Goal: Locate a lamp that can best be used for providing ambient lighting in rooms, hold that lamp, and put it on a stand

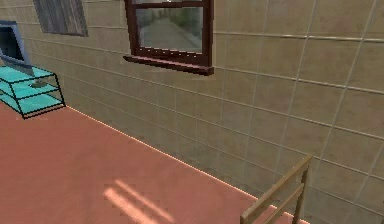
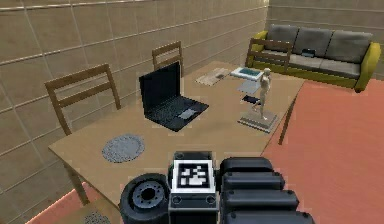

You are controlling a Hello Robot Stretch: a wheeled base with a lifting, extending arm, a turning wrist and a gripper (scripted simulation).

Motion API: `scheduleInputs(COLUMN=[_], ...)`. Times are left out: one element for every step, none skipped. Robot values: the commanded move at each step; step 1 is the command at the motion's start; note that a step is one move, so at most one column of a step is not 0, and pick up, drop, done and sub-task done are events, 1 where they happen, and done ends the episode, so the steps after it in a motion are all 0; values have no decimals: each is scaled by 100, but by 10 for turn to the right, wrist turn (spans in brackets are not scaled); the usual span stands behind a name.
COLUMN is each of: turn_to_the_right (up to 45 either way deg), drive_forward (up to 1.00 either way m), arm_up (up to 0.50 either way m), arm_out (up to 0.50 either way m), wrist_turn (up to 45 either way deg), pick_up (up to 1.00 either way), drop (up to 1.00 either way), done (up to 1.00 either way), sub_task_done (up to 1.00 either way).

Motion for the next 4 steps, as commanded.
scheduleInputs(turn_to_the_right=[-450,0,-30,0], drive_forward=[0,100,0,100], arm_up=[0,0,0,0], arm_out=[0,0,0,0], wrist_turn=[0,0,0,0], pick_up=[0,0,0,0], drop=[0,0,0,0], done=[0,0,0,0], sub_task_done=[0,0,0,0])
